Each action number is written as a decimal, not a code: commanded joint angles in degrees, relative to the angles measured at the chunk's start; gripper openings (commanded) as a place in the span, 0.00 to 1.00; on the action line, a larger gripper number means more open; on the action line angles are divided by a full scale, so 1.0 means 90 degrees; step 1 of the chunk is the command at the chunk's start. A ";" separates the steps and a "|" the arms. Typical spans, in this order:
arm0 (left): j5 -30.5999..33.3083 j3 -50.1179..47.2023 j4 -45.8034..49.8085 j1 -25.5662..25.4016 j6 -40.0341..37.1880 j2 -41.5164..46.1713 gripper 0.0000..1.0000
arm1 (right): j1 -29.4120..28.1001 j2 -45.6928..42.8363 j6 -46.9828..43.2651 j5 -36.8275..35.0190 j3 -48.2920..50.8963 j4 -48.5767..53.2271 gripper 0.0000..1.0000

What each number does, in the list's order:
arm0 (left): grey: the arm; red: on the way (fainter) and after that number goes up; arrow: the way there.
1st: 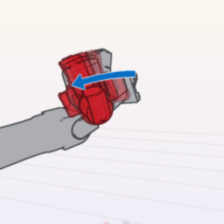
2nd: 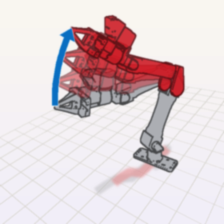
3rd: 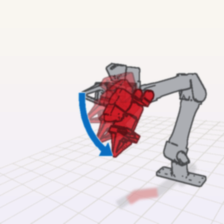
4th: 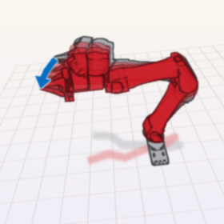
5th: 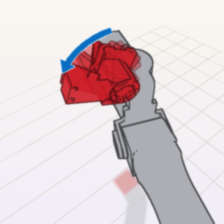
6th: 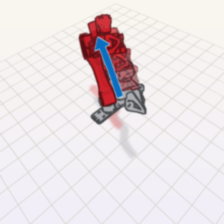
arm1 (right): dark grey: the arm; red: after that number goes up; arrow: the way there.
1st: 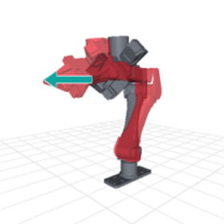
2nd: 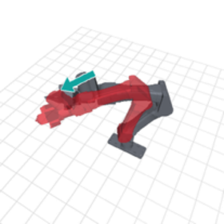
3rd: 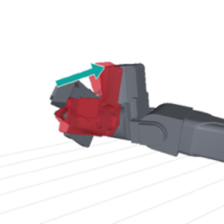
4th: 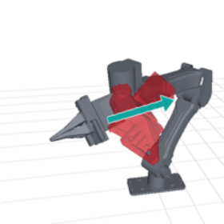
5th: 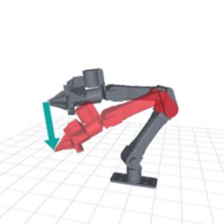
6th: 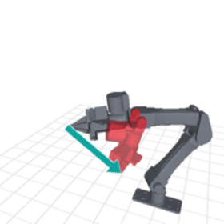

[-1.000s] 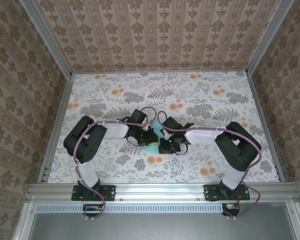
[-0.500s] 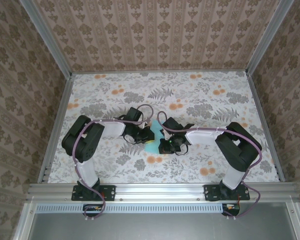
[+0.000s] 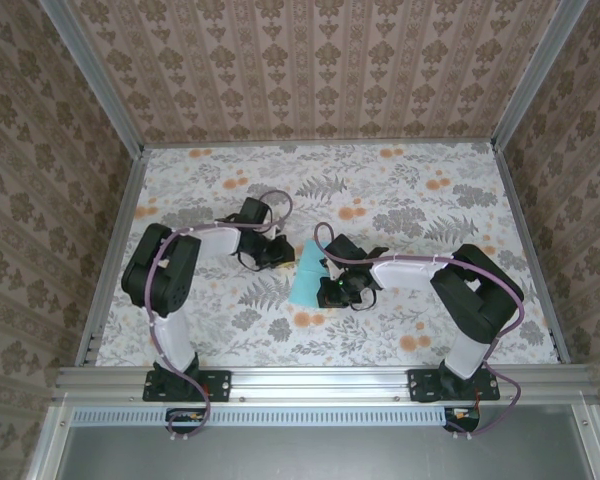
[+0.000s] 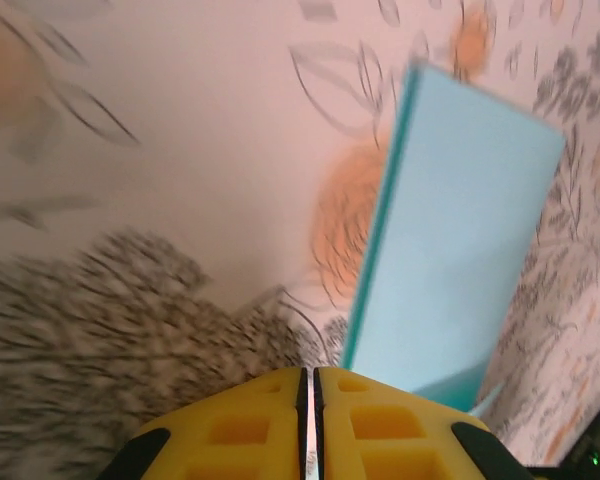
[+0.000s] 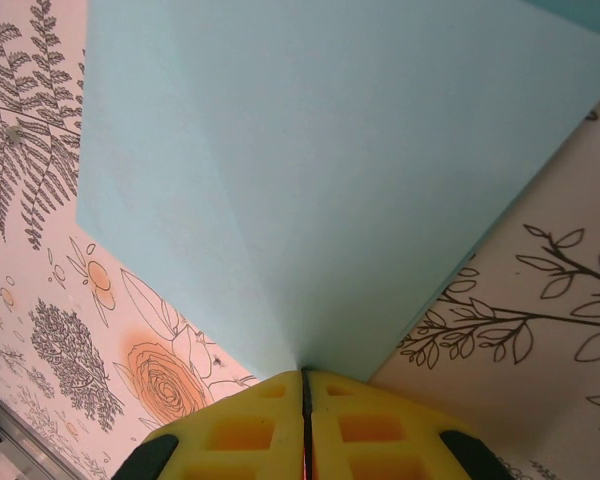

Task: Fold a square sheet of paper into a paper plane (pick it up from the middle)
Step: Fold the triangle a second time at the center of the table.

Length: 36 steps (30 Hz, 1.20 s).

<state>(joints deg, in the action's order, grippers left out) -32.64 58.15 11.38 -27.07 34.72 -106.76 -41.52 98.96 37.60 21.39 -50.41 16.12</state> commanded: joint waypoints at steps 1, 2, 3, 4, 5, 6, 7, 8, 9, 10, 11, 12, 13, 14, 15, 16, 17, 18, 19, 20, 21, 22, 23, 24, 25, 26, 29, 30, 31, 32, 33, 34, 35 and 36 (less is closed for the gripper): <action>0.0064 0.0068 0.0139 0.0003 -0.0203 0.0465 0.13 | -0.0026 0.0065 -0.0066 -0.0256 0.0000 0.0718 0.09; -0.0022 -0.0004 0.0071 -0.0019 -0.0156 0.0630 0.13 | -0.0022 0.0018 -0.0042 -0.0202 -0.0068 0.0666 0.10; -0.0088 -0.0106 -0.0017 -0.0047 -0.0119 0.0804 0.13 | -0.0024 -0.0034 -0.0010 -0.0148 -0.0150 0.0598 0.10; -0.0121 -0.0209 -0.0080 -0.0081 -0.0096 0.0941 0.13 | -0.0025 -0.0087 0.0023 -0.0106 -0.0218 0.0536 0.10; -0.0149 -0.0320 -0.0165 -0.0132 -0.0054 0.1088 0.13 | -0.0021 -0.0155 0.0054 -0.0059 -0.0280 0.0449 0.10; -0.0196 -0.0450 -0.0252 -0.0178 0.0009 0.1209 0.13 | -0.0023 -0.0228 0.0092 -0.0012 -0.0344 0.0363 0.10; -0.0267 -0.0576 -0.0374 -0.0227 0.0064 0.1292 0.13 | -0.0021 -0.0283 0.0125 0.0019 -0.0381 0.0285 0.10; -0.0350 -0.0711 -0.0533 -0.0288 0.0151 0.1347 0.13 | -0.0018 -0.0333 0.0155 0.0049 -0.0428 0.0220 0.10; -0.0403 -0.0828 -0.0662 -0.0349 0.0243 0.1368 0.13 | -0.0013 -0.0366 0.0186 0.0056 -0.0476 0.0184 0.10; -0.0425 -0.0910 -0.0762 -0.0409 0.0304 0.1370 0.12 | -0.0014 -0.0384 0.0200 0.0048 -0.0516 0.0163 0.10; -0.0426 -0.1001 -0.0851 -0.0475 0.0354 0.1351 0.12 | -0.0010 -0.0388 0.0223 0.0031 -0.0531 0.0122 0.10; -0.0426 -0.1070 -0.0910 -0.0529 0.0381 0.1319 0.11 | -0.0016 -0.0372 0.0252 0.0017 -0.0552 0.0076 0.10; -0.0418 -0.1112 -0.0953 -0.0564 0.0409 0.1272 0.11 | -0.0014 -0.0361 0.0291 0.0002 -0.0555 0.0031 0.09; -0.0416 -0.1147 -0.1019 -0.0593 0.0445 0.1201 0.10 | -0.0006 -0.0336 0.0317 -0.0018 -0.0555 -0.0026 0.09; -0.0423 -0.1168 -0.1096 -0.0605 0.0497 0.1128 0.09 | -0.0007 -0.0305 0.0347 -0.0044 -0.0561 -0.0061 0.09; -0.0426 -0.1184 -0.1183 -0.0622 0.0528 0.1066 0.09 | -0.0005 -0.0264 0.0367 -0.0074 -0.0578 -0.0088 0.09; -0.0426 -0.1182 -0.1265 -0.0634 0.0553 0.0985 0.08 | -0.0005 -0.0199 0.0387 -0.0122 -0.0604 -0.0097 0.09; -0.0426 -0.1154 -0.1307 -0.0649 0.0575 0.0932 0.08 | -0.0005 -0.0134 0.0399 -0.0162 -0.0632 -0.0109 0.08; -0.0426 -0.1108 -0.1322 -0.0663 0.0585 0.0875 0.08 | -0.0002 -0.0080 0.0412 -0.0195 -0.0672 -0.0125 0.08; -0.0426 -0.1049 -0.1325 -0.0681 0.0576 0.0822 0.08 | -0.0005 -0.0019 0.0431 -0.0226 -0.0700 -0.0124 0.08; -0.0426 -0.0992 -0.1333 -0.0693 0.0571 0.0771 0.08 | 0.0005 0.0033 0.0445 -0.0274 -0.0722 -0.0131 0.07; -0.0426 -0.0949 -0.1341 -0.0698 0.0571 0.0717 0.08 | 0.0010 0.0072 0.0455 -0.0318 -0.0734 -0.0117 0.07; -0.0426 -0.0892 -0.1337 -0.0710 0.0575 0.0660 0.08 | 0.0014 0.0129 0.0465 -0.0357 -0.0739 -0.0096 0.07; -0.0426 -0.0848 -0.1332 -0.0722 0.0575 0.0598 0.08 | 0.0024 0.0161 0.0473 -0.0390 -0.0743 -0.0083 0.07; -0.0426 -0.0811 -0.1316 -0.0718 0.0572 0.0535 0.08 | 0.0037 0.0192 0.0480 -0.0421 -0.0745 -0.0061 0.07; -0.0426 -0.0783 -0.1323 -0.0732 0.0573 0.0463 0.08 | 0.0034 0.0221 0.0480 -0.0477 -0.0737 -0.0025 0.07; -0.0426 -0.0729 -0.1303 -0.0752 0.0562 0.0311 0.08 | 0.0062 0.0252 0.0465 -0.0540 -0.0697 -0.0004 0.07; -0.0426 -0.0711 -0.1289 -0.0767 0.0560 0.0265 0.08 | 0.0072 0.0255 0.0469 -0.0550 -0.0688 0.0007 0.07; -0.0426 -0.0703 -0.1274 -0.0762 0.0566 0.0235 0.07 | 0.0094 0.0264 0.0468 -0.0550 -0.0688 0.0008 0.07; -0.0417 -0.0690 -0.1264 -0.0767 0.0557 0.0203 0.07 | 0.0105 0.0283 0.0461 -0.0543 -0.0688 0.0020 0.07; -0.0399 -0.0696 -0.1252 -0.0771 0.0556 0.0179 0.07 | 0.0104 0.0294 0.0453 -0.0540 -0.0691 0.0017 0.07; -0.0364 -0.0680 -0.1205 -0.0770 0.0547 0.0154 0.07 | 0.0111 0.0319 0.0461 -0.0533 -0.0689 0.0035 0.07; -0.0336 -0.0668 -0.1151 -0.0776 0.0518 0.0127 0.07 | 0.0121 0.0351 0.0463 -0.0521 -0.0688 0.0040 0.07; -0.0314 -0.0655 -0.1111 -0.0781 0.0510 0.0109 0.07 | 0.0126 0.0367 0.0460 -0.0512 -0.0700 0.0062 0.07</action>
<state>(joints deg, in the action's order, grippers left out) -35.55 50.65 0.16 -33.74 39.24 -104.71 -40.73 100.75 40.93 17.93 -55.83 15.22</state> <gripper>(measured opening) 0.074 0.072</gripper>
